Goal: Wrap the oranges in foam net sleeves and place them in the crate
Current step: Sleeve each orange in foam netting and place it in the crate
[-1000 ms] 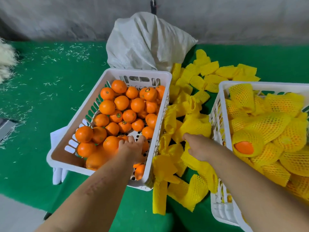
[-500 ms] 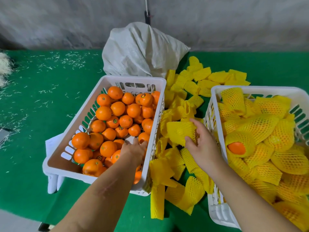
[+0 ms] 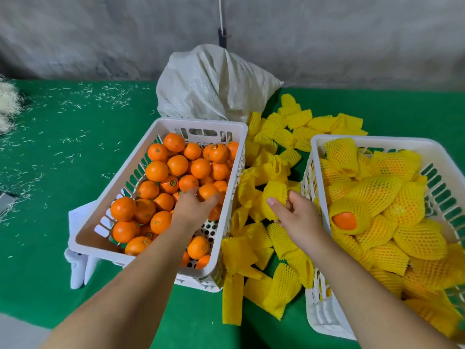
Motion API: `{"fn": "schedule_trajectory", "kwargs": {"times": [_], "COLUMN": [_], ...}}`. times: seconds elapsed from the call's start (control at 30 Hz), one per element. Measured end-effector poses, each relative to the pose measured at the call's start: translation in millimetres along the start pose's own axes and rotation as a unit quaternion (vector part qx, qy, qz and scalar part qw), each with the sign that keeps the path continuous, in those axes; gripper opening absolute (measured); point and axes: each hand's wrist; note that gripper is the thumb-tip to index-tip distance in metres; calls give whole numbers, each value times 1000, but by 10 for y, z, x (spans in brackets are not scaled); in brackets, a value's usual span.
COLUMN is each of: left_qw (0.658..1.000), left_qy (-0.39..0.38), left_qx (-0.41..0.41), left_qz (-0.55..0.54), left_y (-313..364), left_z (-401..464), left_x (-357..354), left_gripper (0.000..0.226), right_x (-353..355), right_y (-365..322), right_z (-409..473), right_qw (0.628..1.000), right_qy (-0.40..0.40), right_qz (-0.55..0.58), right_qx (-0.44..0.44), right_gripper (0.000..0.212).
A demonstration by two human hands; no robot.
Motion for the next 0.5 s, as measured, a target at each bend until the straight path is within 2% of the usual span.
{"fn": "schedule_trajectory", "kwargs": {"times": [0.03,0.1,0.17,0.2,0.27,0.33,0.4,0.5], "left_qw": [991,961,939,928,905,877,853,821], "left_qy": [18,24,-64,-116,-186,-221,-255,-305], "left_qx": [6,-54,-118,-127,-118,-88,-70,-77], "left_qz": [-130,-269,-317,-329,-364,-418,-450,-476], "left_y": [84,285,488,576,715,744,688,603], "left_z": [-96,-315,-529,-603,-694,-693,-661,-652], "left_x": [123,278,255,191,37,-50,-75,-79], "left_gripper": [49,40,42,44,49,56,60,70], "right_x": [3,27,46,51,60,64,48,-2], "right_y": [-8,-17,-35,-44,-79,-107,-135,-166], "right_z": [-6,-2,-5,-13,-21,-30,-54,-70], "right_qw": [1000,996,990,986,971,956,959,966], "right_qy": [-8,-4,-12,-20,-44,-72,-81,-44], "right_qz": [27,86,142,166,233,279,266,244], "right_qx": [-7,-13,-22,-26,-45,-60,-59,-72], "right_gripper": [44,56,76,78,67,55,44,36]}}
Point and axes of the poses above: each hand's wrist, its own z-axis towards the middle knuckle, its own x-axis out of the back of the hand, y = z × x, and after that the axes turned 13 degrees about z, right-handed
